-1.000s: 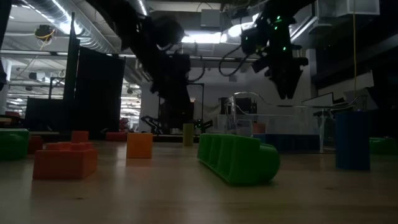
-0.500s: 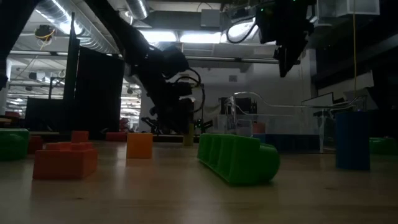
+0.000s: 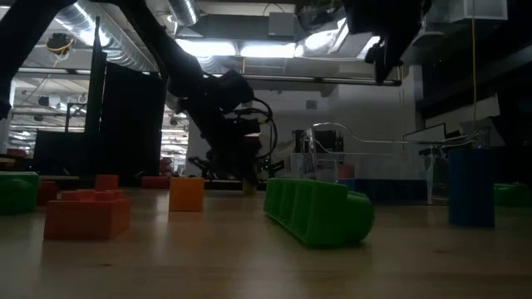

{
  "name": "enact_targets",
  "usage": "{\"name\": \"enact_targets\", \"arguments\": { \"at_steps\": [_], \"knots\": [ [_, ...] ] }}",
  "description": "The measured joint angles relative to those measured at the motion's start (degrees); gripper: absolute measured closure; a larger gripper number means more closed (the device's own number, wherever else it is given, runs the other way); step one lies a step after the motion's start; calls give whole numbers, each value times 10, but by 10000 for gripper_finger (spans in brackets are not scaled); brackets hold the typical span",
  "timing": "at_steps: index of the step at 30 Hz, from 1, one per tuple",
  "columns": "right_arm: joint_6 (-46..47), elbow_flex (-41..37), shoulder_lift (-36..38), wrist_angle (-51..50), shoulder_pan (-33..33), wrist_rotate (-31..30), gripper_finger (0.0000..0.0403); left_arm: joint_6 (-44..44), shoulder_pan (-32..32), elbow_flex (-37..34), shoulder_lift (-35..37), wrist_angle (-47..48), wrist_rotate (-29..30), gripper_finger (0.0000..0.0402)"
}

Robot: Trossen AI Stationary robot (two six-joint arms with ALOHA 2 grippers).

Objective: Sort blocks by size
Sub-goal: Put the light green cylindrical block into the left transparent bin

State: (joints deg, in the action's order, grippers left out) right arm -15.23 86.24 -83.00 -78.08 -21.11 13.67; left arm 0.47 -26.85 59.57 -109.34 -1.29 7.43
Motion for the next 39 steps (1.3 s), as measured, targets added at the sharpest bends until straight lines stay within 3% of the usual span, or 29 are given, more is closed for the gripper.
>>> {"name": "enact_targets", "arguments": {
  "at_steps": [4, 12, 19, 24, 29, 36, 39],
  "knots": [
    [46, 0, 0, 0, 66, 0, 164, 9, 0, 0, 0, 0, 0, 287],
    [181, 0, -1, 2, 193, 0, 164, 13, 2, 24, 4, 12, -17, 288],
    [274, 0, -1, -9, 313, -7, 164, 56, 8, 68, 71, 85, -23, 288],
    [389, -20, -1, 0, 407, -99, 164, 48, 14, 70, 118, 44, -29, 288],
    [562, -73, -1, 51, 502, -218, 164, 12, 27, 70, 111, -45, -84, 288],
    [734, -157, -1, 209, 610, -251, 164, 9, 47, 70, 55, -165, -89, 288],
    [781, -198, -1, 279, 641, -261, 164, 12, 46, 70, 32, -193, -83, 267]
  ]
}}
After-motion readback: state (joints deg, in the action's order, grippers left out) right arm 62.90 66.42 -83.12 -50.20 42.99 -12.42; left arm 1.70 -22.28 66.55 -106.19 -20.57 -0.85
